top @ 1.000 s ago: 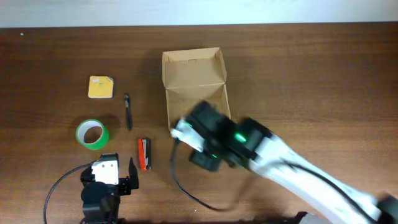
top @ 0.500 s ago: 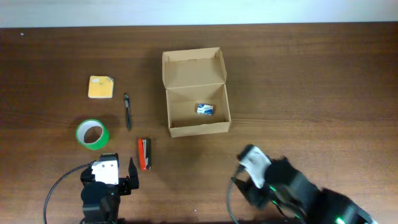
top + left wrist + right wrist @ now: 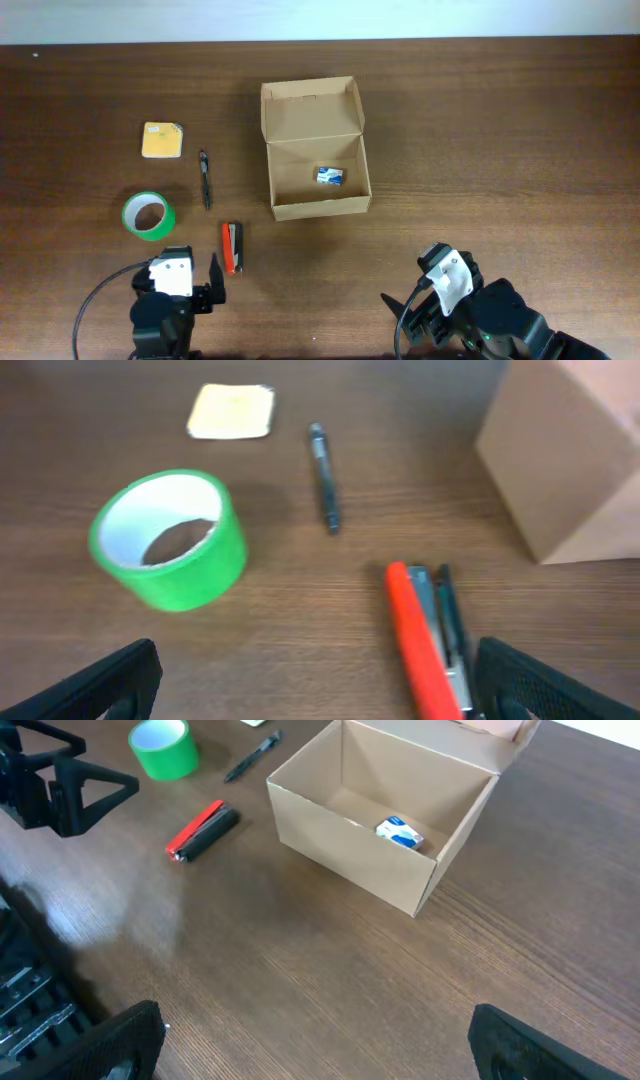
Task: Pack container
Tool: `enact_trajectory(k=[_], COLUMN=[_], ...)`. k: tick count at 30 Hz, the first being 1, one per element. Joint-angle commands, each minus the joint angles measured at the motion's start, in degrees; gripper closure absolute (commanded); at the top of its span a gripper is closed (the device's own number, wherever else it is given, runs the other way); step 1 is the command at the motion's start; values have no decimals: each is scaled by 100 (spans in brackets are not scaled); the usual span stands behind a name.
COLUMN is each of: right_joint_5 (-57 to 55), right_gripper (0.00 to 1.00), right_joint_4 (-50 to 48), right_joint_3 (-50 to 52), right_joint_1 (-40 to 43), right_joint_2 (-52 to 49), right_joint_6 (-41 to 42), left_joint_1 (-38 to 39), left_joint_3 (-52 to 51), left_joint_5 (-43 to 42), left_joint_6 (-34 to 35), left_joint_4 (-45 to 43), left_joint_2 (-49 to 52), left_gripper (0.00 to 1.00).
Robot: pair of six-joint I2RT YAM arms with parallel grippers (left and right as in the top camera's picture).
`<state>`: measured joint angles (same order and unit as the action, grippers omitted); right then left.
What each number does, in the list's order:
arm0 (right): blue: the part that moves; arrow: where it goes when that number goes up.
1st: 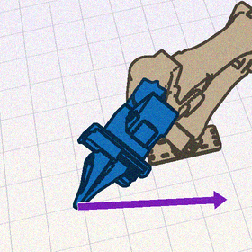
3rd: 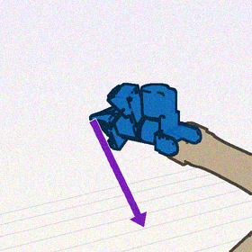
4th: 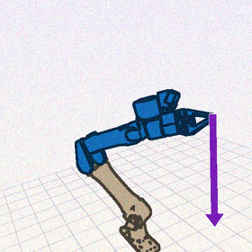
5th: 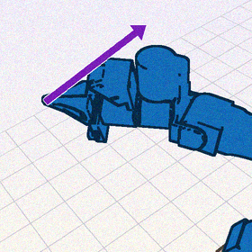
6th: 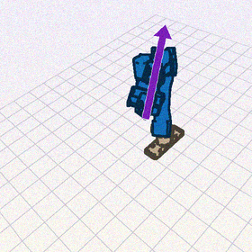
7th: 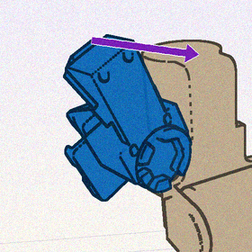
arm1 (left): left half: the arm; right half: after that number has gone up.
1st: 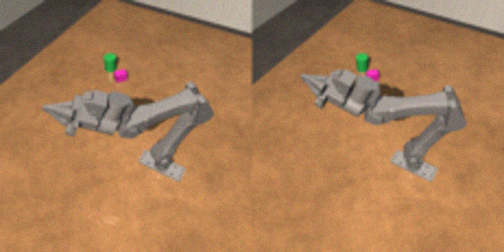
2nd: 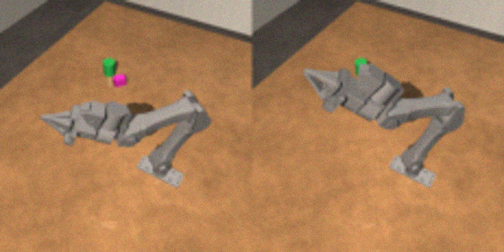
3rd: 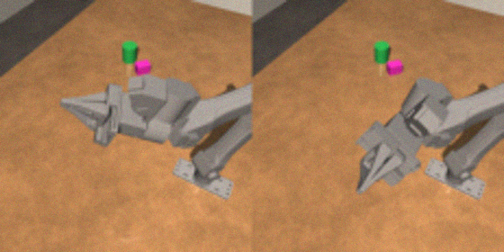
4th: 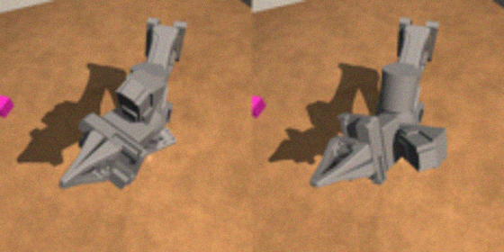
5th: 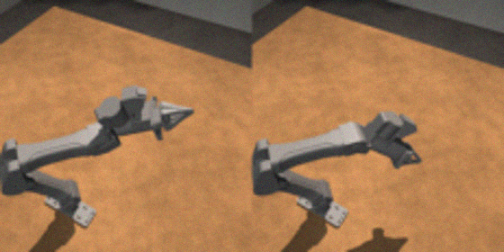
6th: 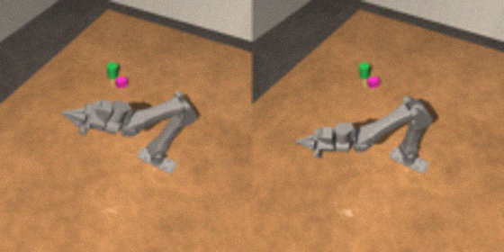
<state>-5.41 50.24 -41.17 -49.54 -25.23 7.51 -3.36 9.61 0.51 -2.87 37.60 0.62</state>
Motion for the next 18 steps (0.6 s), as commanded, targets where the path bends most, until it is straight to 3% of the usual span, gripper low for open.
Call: enact_trajectory(k=[1, 6, 10, 18], right_joint_5=[-131, -131, -129, -131], right_gripper=[1, 1, 1, 1], right_joint_4=[-13, -13, -13, -13], right_joint_3=[61, 61, 61, 61], right_joint_1=[11, 11, 11, 11], right_joint_2=[13, 13, 13, 13], right_joint_6=[50, 50, 50, 48], left_joint_1=[-28, -28, -28, -28], left_joint_3=[184, 859, 1600, 3731], left_joint_5=[-479, -201, -203, -205], left_joint_6=[129, 761, 1093, 876], left_joint_4=[37, 428, 555, 1561], left_joint_2=[13, 575, 1582, 4266], left_gripper=[1, 0, 0, 1])
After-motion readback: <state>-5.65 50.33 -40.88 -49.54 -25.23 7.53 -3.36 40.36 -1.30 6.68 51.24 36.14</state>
